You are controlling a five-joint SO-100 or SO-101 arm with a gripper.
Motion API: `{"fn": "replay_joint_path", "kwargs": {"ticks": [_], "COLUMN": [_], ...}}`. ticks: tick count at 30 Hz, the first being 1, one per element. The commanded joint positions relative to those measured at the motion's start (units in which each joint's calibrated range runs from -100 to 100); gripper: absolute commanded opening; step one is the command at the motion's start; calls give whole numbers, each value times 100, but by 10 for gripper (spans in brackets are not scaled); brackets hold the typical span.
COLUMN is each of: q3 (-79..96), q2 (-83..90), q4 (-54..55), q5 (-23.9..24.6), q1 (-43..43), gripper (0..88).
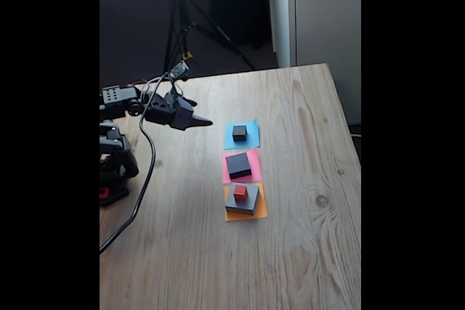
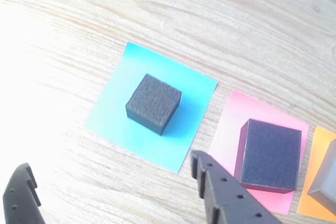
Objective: Tower of hanoi
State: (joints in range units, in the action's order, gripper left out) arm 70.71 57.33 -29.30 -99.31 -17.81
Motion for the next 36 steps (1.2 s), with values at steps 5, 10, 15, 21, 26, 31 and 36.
{"fn": "replay_joint_path", "kwargs": {"ticks": [5, 10, 15, 21, 26, 31, 36], "q3": [1202, 1711, 1711, 1811, 1702, 1466, 1047], "q2": [-911, -1547, -2084, -2917, -3704, -4446, -5022], "q4": [3185, 4602, 5257, 6253, 6868, 7305, 7378], "q5": [-69, 14, 265, 365, 616, 867, 1084], "q1": [114, 172, 214, 273, 323, 373, 431], "gripper": [381, 390, 389, 389, 386, 381, 376]}}
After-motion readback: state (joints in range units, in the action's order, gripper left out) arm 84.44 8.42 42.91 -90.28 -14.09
